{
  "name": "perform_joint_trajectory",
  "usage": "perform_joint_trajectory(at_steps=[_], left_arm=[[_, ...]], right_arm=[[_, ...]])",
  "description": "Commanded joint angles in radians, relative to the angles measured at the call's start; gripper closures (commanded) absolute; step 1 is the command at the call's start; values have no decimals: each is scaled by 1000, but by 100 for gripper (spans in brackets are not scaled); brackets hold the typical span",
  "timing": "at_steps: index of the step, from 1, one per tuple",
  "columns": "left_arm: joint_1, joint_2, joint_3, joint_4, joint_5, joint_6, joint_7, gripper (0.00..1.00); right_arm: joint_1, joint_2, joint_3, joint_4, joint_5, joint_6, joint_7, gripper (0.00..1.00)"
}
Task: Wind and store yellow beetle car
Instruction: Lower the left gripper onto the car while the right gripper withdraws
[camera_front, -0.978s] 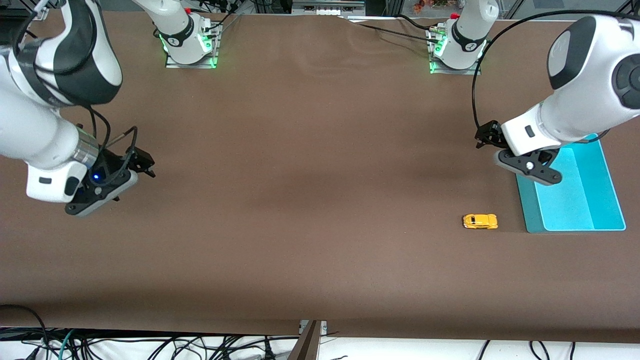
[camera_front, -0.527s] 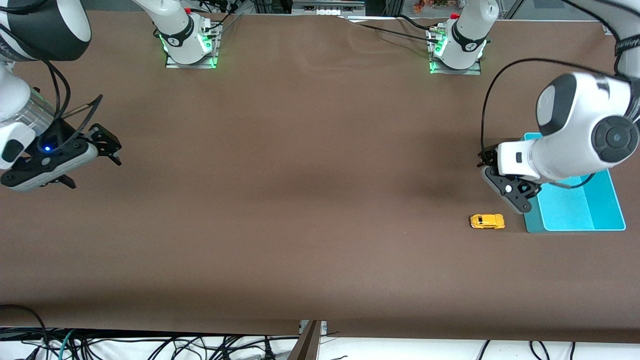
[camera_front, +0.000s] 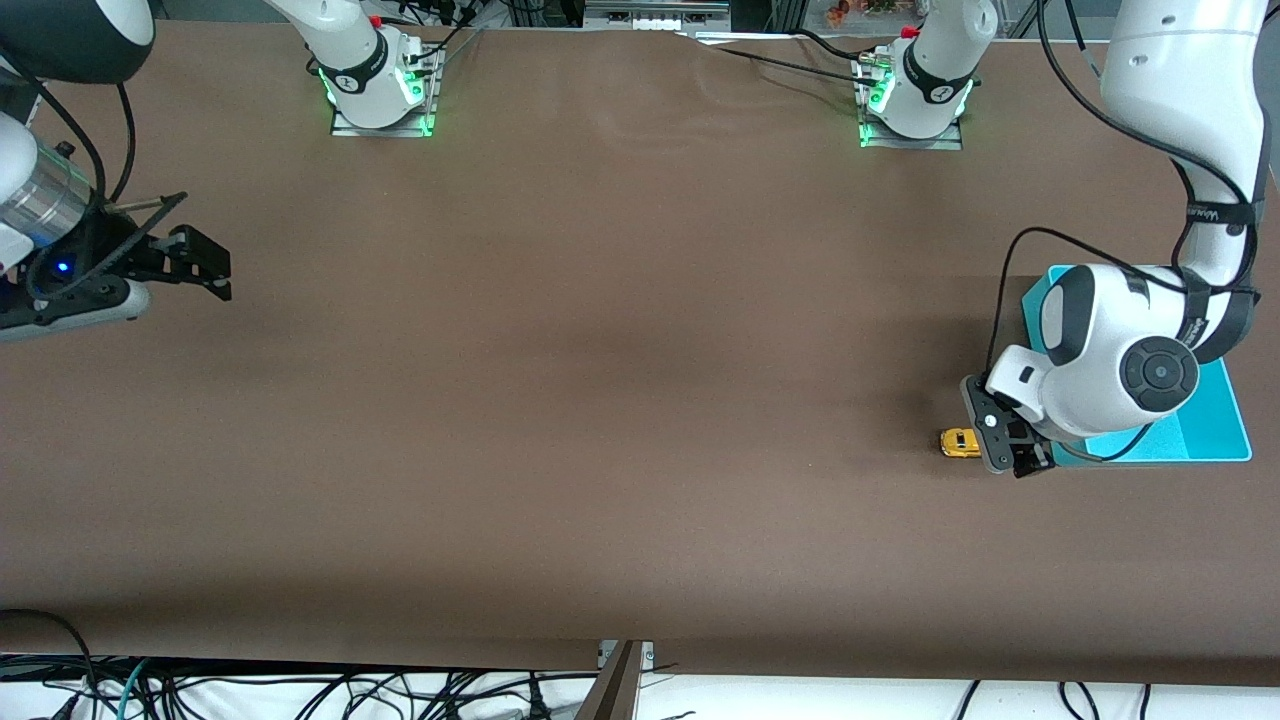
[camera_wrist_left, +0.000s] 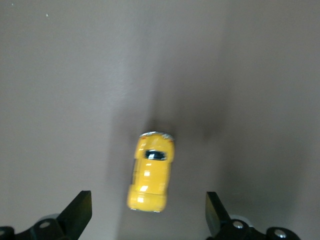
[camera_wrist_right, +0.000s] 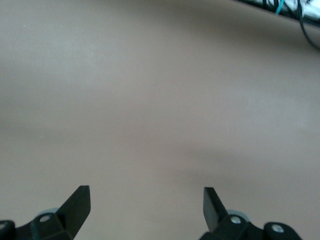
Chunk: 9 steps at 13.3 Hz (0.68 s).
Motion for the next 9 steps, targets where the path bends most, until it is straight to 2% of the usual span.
perform_joint_trajectory(at_steps=[1,8,9], left_arm=[[23,57,-6,23,19,90,108,0],[40,119,-7,-13,18,116,115,0],[42,121,-7,-13,18,124,123,10]], right_arm=[[-13,-42,4,-41,-10,-28,30,0],[-13,-19,-17,-41,-7,-27,16,0],[-13,-19,-17,-41,-7,-28,16,0]])
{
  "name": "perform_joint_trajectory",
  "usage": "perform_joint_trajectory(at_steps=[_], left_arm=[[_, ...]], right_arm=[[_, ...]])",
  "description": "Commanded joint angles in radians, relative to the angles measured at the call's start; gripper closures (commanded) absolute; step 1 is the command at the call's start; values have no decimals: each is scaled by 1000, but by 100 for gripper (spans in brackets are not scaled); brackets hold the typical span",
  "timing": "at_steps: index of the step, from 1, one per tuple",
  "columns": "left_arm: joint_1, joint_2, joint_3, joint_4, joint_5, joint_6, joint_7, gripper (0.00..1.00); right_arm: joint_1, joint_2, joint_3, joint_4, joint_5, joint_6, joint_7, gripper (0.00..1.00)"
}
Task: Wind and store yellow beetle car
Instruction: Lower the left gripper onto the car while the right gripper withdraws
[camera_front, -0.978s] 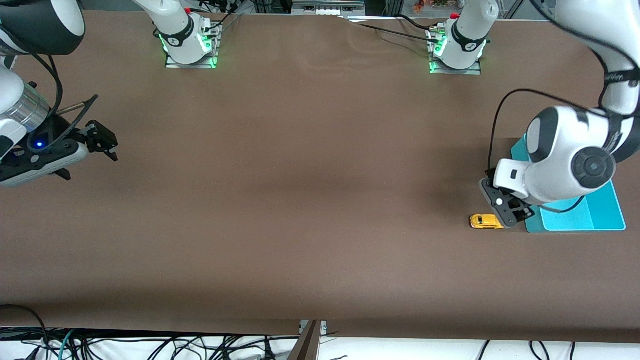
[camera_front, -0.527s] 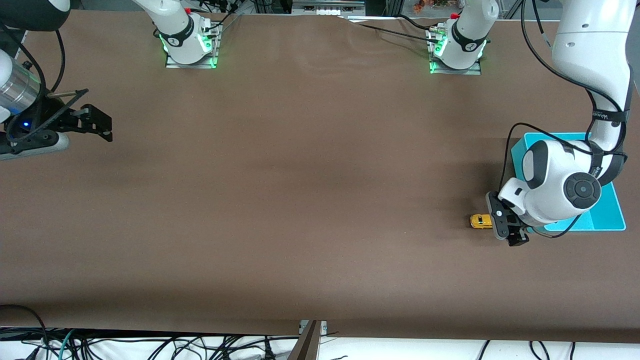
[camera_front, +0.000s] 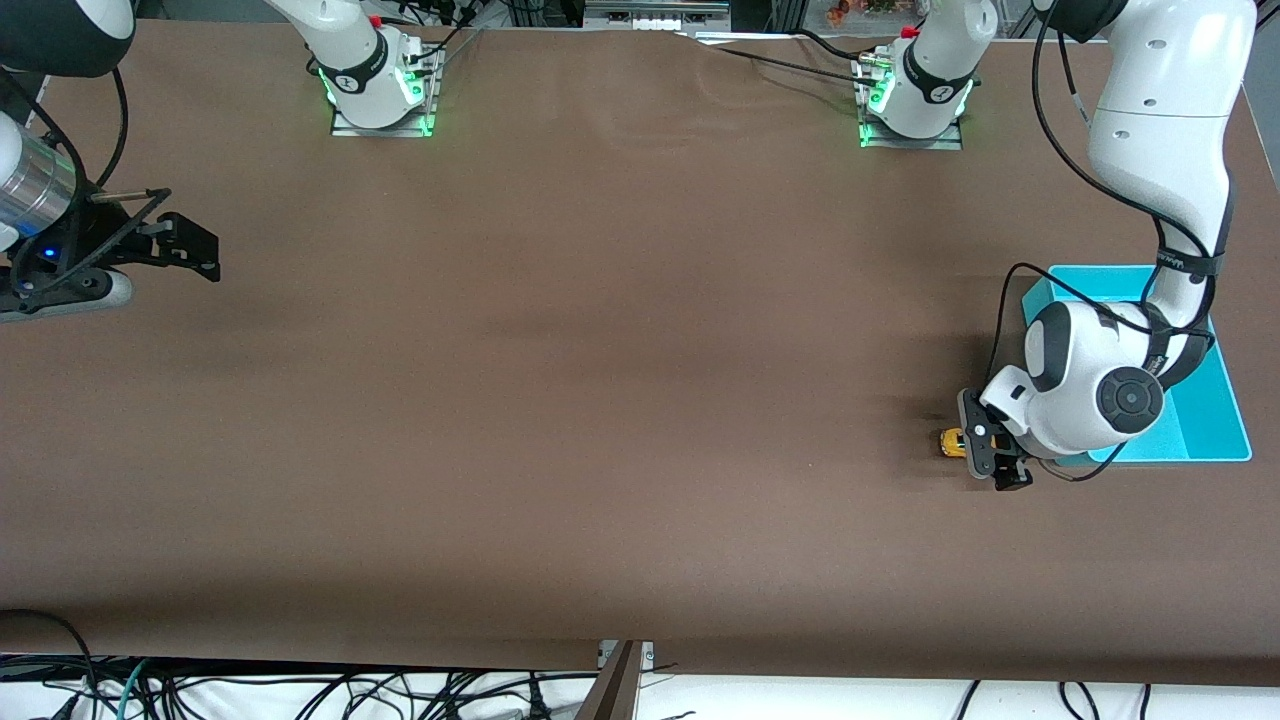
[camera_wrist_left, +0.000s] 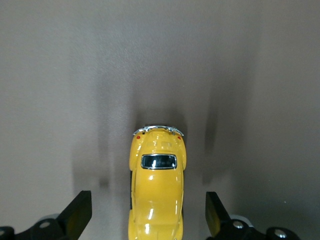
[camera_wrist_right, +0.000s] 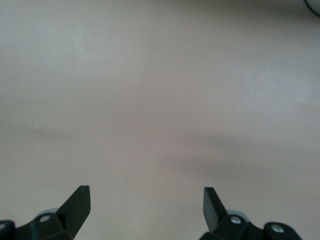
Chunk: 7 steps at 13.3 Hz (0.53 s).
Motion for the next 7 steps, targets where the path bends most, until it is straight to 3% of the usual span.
perform_joint_trajectory(at_steps=[1,2,3,5,7], left_arm=[[12,0,-5,-10,18,22,39,59],[3,0,-5,-10,18,18,39,82],[-2,-3,-5,-8,18,13,40,91],[-2,-26,-6,-5,18,-4,40,93],[-5,-99,-17,1,18,-110,40,93]], right_arm=[[-2,-6,1,-7,-7,1,-4,0],[-2,-4,1,-7,-7,5,-4,0],[-2,-4,1,-7,-7,4,-4,0],[0,-4,1,-7,-9,2,-7,0],[-2,-4,1,-6,-9,7,-7,0]])
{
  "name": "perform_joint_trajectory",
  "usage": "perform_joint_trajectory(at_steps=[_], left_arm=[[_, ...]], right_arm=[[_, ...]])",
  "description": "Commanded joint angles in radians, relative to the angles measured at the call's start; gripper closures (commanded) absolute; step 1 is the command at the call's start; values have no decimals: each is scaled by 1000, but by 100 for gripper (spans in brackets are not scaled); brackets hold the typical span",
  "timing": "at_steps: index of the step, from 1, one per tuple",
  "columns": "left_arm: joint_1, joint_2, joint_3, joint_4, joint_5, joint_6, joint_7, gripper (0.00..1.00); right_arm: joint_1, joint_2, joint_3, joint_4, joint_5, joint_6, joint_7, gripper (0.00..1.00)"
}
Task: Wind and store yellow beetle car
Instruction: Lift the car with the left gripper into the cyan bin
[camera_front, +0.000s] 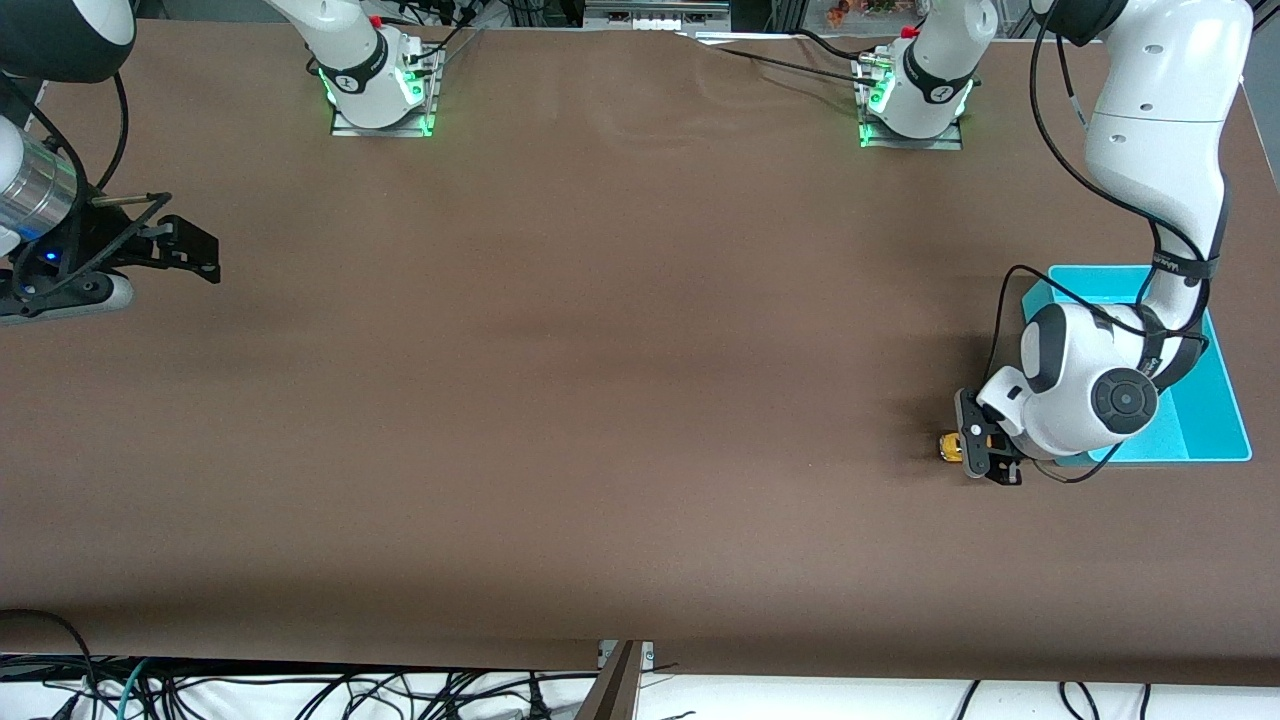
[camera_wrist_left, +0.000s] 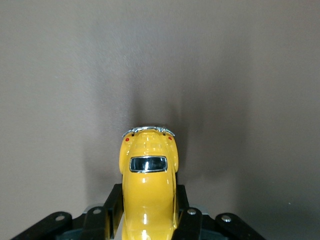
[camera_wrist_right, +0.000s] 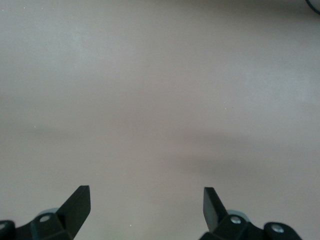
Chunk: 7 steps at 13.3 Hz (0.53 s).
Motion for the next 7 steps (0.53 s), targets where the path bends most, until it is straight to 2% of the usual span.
perform_joint_trajectory(at_steps=[1,4,7], left_arm=[[-4,-134,-17,-5,18,-172,16,93],[-4,-272,-23,3,16,-393,15,92],[69,-300,-12,0,18,-484,88,90]], right_arm=[[-2,-7,1,-1,-9,7,-7,0],[0,-5,3,-1,-7,9,-8,0],[1,-7,3,-1,-7,7,-5,0]])
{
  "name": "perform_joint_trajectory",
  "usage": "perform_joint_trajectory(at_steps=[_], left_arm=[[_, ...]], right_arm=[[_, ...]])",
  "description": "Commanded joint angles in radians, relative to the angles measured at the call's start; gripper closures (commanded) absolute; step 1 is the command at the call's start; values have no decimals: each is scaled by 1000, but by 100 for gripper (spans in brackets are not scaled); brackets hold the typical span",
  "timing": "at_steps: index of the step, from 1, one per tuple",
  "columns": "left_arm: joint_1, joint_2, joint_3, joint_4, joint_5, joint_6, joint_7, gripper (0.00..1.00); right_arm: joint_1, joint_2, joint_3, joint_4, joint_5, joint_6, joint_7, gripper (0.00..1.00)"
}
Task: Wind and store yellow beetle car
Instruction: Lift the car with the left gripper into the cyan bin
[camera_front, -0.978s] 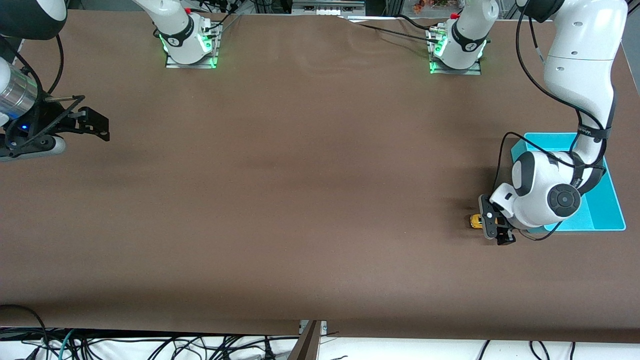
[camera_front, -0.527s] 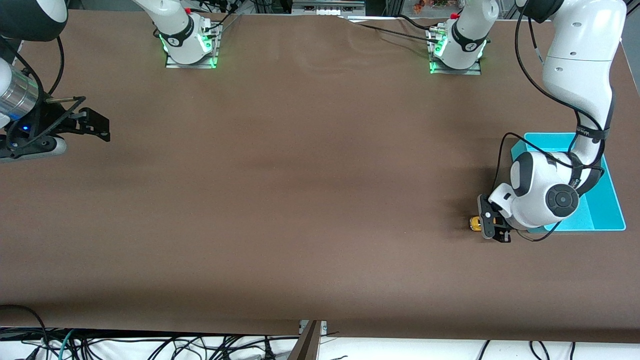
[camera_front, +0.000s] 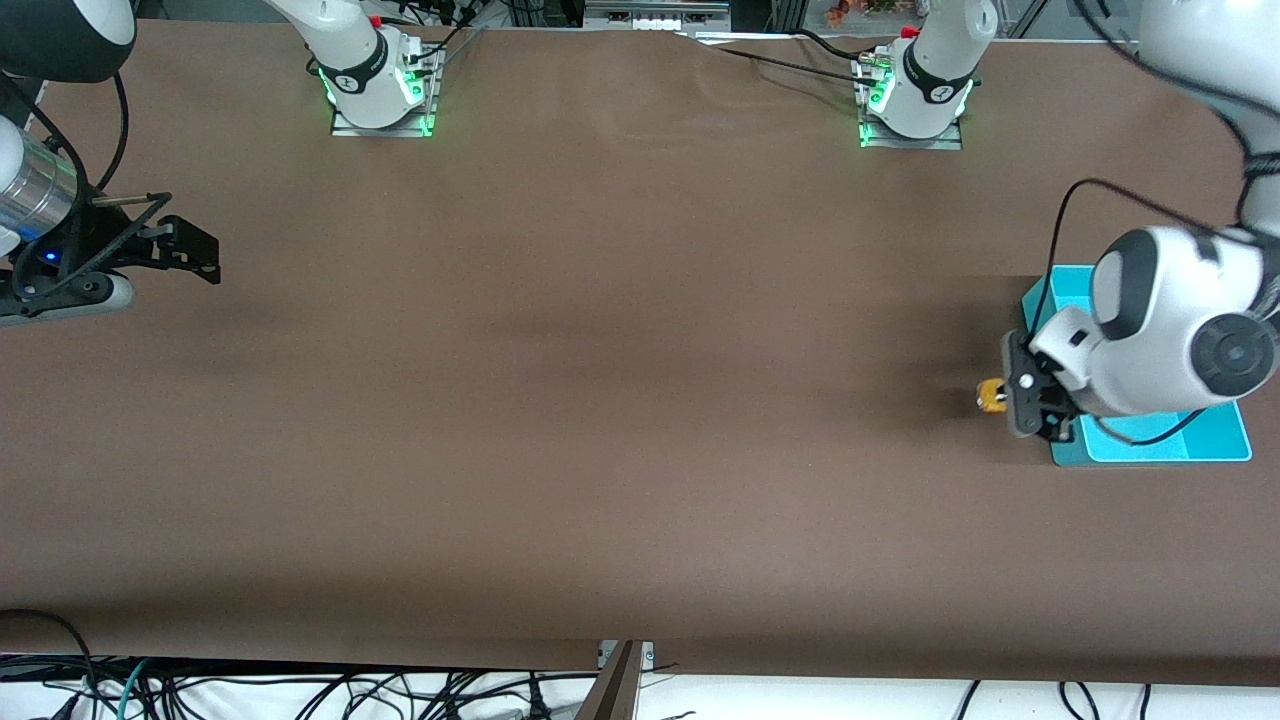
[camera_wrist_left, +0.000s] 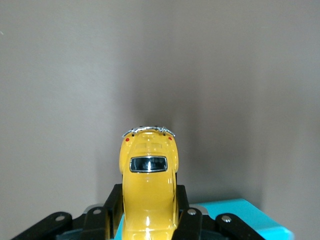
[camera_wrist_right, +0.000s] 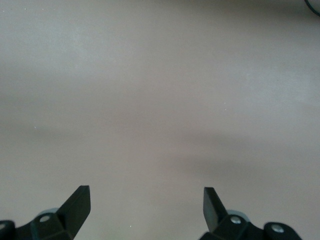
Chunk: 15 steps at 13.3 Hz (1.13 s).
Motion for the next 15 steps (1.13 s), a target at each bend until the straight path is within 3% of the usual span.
perform_joint_trajectory(at_steps=[1,5,8,12,13,14,15], left_arm=[[97,-3,2,-32,17,-14,138,90],[272,52,4,-37,35,8,324,90],[372,134,2,-42,78,118,385,90],[395,217,2,-46,79,216,390,88],[394,215,1,-46,79,220,392,75],[394,214,-1,-46,78,217,405,1],[394,212,-6,-46,75,209,419,0]], right_arm=[[0,-7,3,-1,-7,4,-6,0],[5,-7,3,-1,-7,4,1,0],[5,-5,3,-1,-7,6,3,0],[6,-7,4,0,-7,4,10,0],[6,-7,4,0,-7,4,10,0],[6,-7,4,0,-6,4,10,0],[6,-7,4,0,-6,4,10,0]])
